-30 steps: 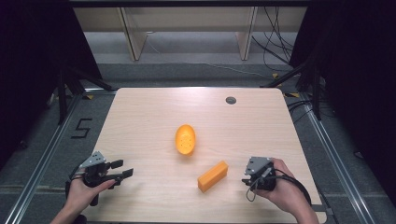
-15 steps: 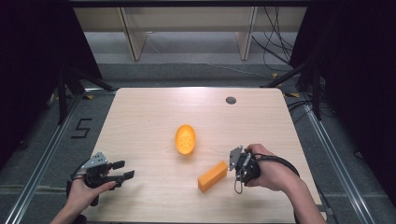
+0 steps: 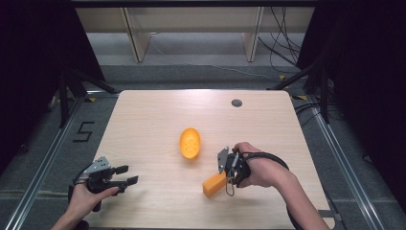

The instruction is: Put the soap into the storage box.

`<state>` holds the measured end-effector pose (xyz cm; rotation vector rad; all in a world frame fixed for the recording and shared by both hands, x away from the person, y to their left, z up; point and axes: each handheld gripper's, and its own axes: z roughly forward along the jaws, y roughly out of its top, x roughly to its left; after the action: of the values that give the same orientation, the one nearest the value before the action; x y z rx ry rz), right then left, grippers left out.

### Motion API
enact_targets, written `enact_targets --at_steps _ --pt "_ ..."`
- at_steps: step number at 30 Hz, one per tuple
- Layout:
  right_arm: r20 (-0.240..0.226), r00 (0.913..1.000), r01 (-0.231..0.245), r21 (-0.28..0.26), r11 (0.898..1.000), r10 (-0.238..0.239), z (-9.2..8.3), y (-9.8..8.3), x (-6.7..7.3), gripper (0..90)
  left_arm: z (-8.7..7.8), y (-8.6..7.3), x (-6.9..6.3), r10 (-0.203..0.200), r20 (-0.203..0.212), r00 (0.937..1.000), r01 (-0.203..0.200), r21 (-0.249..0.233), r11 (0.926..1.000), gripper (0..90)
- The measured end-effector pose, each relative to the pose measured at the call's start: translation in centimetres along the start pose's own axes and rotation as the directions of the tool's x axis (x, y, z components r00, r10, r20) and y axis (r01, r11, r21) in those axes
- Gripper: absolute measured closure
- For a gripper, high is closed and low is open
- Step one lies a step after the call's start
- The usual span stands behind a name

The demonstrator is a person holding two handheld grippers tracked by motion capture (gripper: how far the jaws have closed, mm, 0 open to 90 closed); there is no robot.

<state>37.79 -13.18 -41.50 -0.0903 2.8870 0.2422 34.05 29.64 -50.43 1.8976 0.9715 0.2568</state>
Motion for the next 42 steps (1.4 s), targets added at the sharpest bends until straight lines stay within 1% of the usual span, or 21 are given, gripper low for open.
enact_targets --at_steps 2,3,5,7,15,18,19,22,23,26,27,28,29,31,34,35,37,39,40,41,42 --pt "-0.006 0.9993 0.037 -0.011 0.999 -0.037 0.4 0.4 -0.2 35.2 0.0 0.0 0.1 0.004 -0.003 1.0000 -0.004 0.006 1.0000 31.1" --pt "-0.014 0.9998 -0.011 0.028 1.000 0.011 0.5 0.6 0.1 35.2 0.0 0.0 0.1 0.002 -0.004 1.0000 -0.002 0.003 1.0000 31.0" --pt "-0.018 0.9998 -0.010 0.032 0.999 0.011 0.5 0.7 0.1 35.2 0.0 0.0 0.1 0.003 -0.003 1.0000 -0.003 0.003 1.0000 31.0" --pt "-0.025 0.9975 0.067 -0.003 0.998 -0.067 1.0 1.0 -0.4 34.9 0.0 0.0 0.1 0.001 -0.003 1.0000 -0.001 0.008 1.0000 31.0" --pt "-0.074 0.9972 0.006 0.066 0.998 -0.001 1.9 1.7 -0.6 33.3 0.0 0.0 0.1 0.002 0.001 1.0000 -0.002 0.004 1.0000 31.1" --pt "-0.082 0.9965 0.025 0.065 0.998 -0.020 2.4 2.0 -0.7 32.8 0.0 -0.1 0.1 -0.002 0.002 1.0000 0.002 0.009 1.0000 31.0" --pt "-0.094 0.9932 0.072 0.050 0.996 -0.067 2.7 2.2 -1.0 33.8 0.0 -0.1 0.2 0.004 -0.002 1.0000 -0.004 0.015 0.9999 31.0" --pt "-0.107 0.9920 0.074 0.063 0.995 -0.067 3.0 2.4 -1.1 37.6 0.1 -0.1 0.1 0.000 0.002 1.0000 0.000 0.006 1.0000 31.0" --pt "-0.119 0.9929 0.021 0.082 0.996 -0.011 3.2 2.5 -0.7 41.2 0.0 -0.1 0.1 0.000 -0.001 1.0000 0.000 0.004 1.0000 31.0" --pt "-0.121 0.9925 0.029 0.083 0.996 -0.019 3.2 2.5 -0.8 42.3 0.0 -0.1 0.2 0.002 0.002 1.0000 -0.002 0.005 1.0000 31.0" --pt "-0.124 0.9922 0.024 0.076 0.997 -0.014 3.2 2.5 -0.8 45.1 0.0 -0.1 0.2 0.002 0.002 1.0000 -0.002 0.006 1.0000 31.0" --pt "-0.125 0.9909 0.055 0.036 0.998 -0.050 3.3 2.4 -1.1 52.1 0.0 -0.1 0.2 -0.003 0.005 1.0000 0.003 0.002 1.0000 31.0" --pt "-0.124 0.9922 0.009 0.046 0.999 -0.003 3.2 2.2 -0.8 56.3 0.1 -0.1 0.2 -0.003 0.006 1.0000 0.003 0.003 1.0000 31.0" --pt "-0.128 0.9914 -0.018 0.060 0.998 0.026 3.0 2.1 -0.7 59.0 0.0 -0.1 0.2 0.004 0.001 1.0000 -0.005 0.016 0.9999 31.0" --pt "-0.122 0.9916 -0.042 0.014 0.999 0.043 3.1 1.6 -1.1 61.8 0.1 -0.1 0.1 0.002 0.006 1.0000 -0.002 0.009 1.0000 31.0" --pt "-0.126 0.9819 -0.137 0.041 0.990 0.141 2.9 1.4 -0.7 61.8 0.0 -0.1 0.1 0.005 0.006 1.0000 -0.005 0.012 0.9999 31.0" --pt "-0.123 0.9774 -0.168 0.042 0.985 0.172 2.9 1.4 -0.7 61.8 0.0 -0.1 0.1 0.003 0.005 1.0000 -0.004 0.011 0.9999 31.0" --pt "-0.132 0.9429 -0.298 0.078 0.951 0.306 2.8 1.5 -0.4 61.8 0.0 -0.1 0.2 0.009 0.000 1.0000 -0.009 0.022 0.9997 31.0" --pt "-0.131 0.8859 -0.439 0.074 0.896 0.445 2.9 1.5 -0.2 61.8 0.0 -0.1 0.2 0.005 0.000 1.0000 -0.005 0.018 0.9998 31.0" --pt "-0.149 0.8453 -0.512 0.050 0.858 0.513 3.0 1.5 -0.1 61.9 0.0 -0.1 0.1 0.002 0.004 1.0000 -0.002 0.014 0.9999 31.0" --pt "-0.149 0.8453 -0.512 0.050 0.858 0.513 3.0 1.5 -0.1 61.9 0.0 -0.1 0.1 0.002 0.004 1.0000 -0.002 0.014 0.9999 31.0"
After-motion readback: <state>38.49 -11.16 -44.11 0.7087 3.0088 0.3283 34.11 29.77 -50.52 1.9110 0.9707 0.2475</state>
